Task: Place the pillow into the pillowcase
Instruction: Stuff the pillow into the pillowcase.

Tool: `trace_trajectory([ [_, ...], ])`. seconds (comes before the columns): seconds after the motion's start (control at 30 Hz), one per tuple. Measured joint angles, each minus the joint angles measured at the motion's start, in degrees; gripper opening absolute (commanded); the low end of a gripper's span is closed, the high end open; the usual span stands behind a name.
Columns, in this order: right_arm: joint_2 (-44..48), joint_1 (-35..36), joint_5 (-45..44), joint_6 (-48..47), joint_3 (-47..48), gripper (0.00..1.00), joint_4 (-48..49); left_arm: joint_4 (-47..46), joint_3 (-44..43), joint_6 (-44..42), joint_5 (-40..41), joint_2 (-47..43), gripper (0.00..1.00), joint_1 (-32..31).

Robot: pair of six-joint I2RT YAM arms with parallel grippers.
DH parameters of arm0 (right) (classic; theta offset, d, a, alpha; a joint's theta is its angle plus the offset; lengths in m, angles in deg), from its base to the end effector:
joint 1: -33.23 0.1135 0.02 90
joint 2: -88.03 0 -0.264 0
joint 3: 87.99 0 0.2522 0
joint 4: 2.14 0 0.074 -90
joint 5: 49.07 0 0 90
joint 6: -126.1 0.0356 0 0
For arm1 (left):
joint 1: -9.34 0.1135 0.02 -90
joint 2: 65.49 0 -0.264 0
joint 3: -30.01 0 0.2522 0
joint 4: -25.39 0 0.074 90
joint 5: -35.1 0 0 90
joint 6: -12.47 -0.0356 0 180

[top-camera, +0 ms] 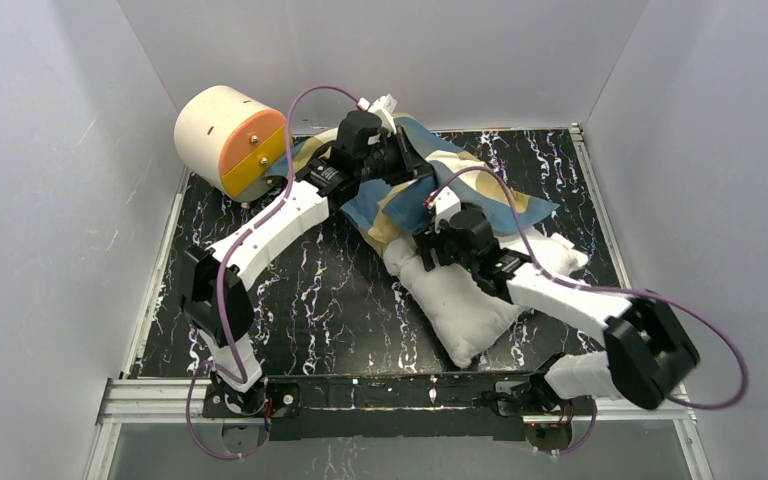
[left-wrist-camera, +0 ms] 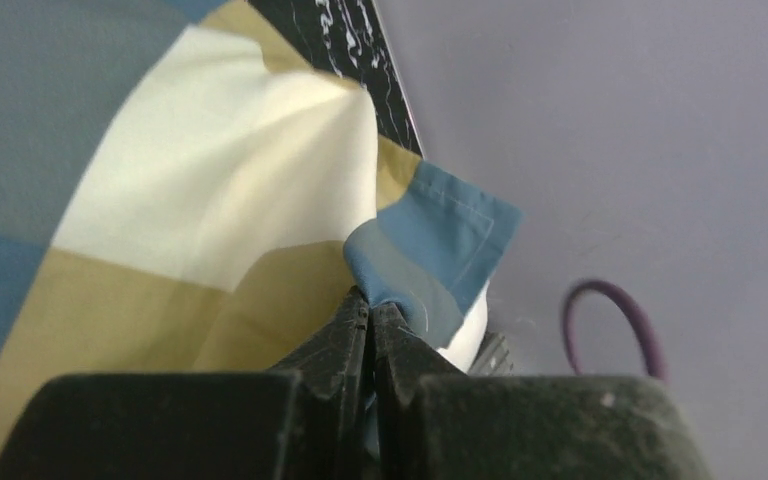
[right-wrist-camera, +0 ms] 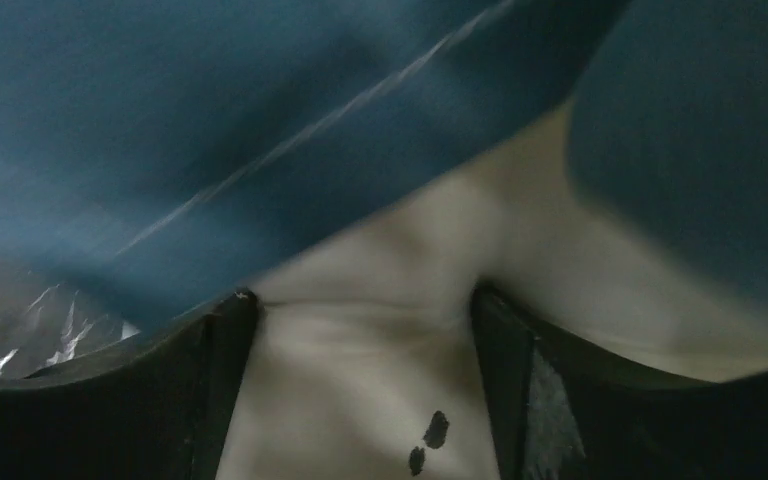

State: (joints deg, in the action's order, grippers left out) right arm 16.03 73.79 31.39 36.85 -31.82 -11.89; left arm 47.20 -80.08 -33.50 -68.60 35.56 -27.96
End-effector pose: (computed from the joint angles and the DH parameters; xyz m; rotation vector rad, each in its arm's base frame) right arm 0.2162 0.1772 0.2487 -0.5879 1.9354 0.2911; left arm 0.3334 -0.2646 0.3882 0.0725 1.9617 -1.1951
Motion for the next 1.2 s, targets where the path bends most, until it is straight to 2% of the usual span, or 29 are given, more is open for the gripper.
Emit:
trace_trajectory([
  [0.03,-2.58,0.11,-1.09,-0.81,-0.68,0.48,3.10,-0.13,1.70,0.98,-0.57,-1.11,0.00,0.00],
  [0.07,-5.20,0.20,-2.27,-1.31,-0.79,0.35,5.99,0.15,3.23,1.73,-0.94,-2.29,0.00,0.00],
  [0.1,-7.56,0.35,-3.43,-1.55,-0.79,0.16,9.07,0.81,4.09,2.05,-1.14,-3.19,0.00,0.00],
  [0.13,-9.44,0.50,-4.24,-1.40,-0.85,0.01,12.26,2.21,4.35,2.12,-1.25,-4.15,0.00,0.00],
  [0.27,-13.40,1.22,-6.64,2.12,-0.66,0.01,23.04,6.19,2.47,2.01,-1.36,-7.58,0.00,0.00],
  [0.43,-16.87,1.16,-10.05,11.43,-0.98,0.01,37.20,8.00,-3.82,2.69,-1.55,-8.57,0.00,0.31],
  [0.6,-18.08,1.09,-14.19,19.21,-0.72,0.01,45.97,7.58,-4.35,6.21,-2.29,-8.61,0.00,0.79],
  [0.87,-23.69,1.46,-20.44,26.32,6.91,0.01,49.29,4.15,0.31,9.49,-3.08,-10.56,0.00,-1.11],
  [1.2,-24.79,0.42,-21.73,32.30,8.44,0.01,53.07,1.55,13.81,13.66,-2.40,-22.86,0.00,-5.81],
])
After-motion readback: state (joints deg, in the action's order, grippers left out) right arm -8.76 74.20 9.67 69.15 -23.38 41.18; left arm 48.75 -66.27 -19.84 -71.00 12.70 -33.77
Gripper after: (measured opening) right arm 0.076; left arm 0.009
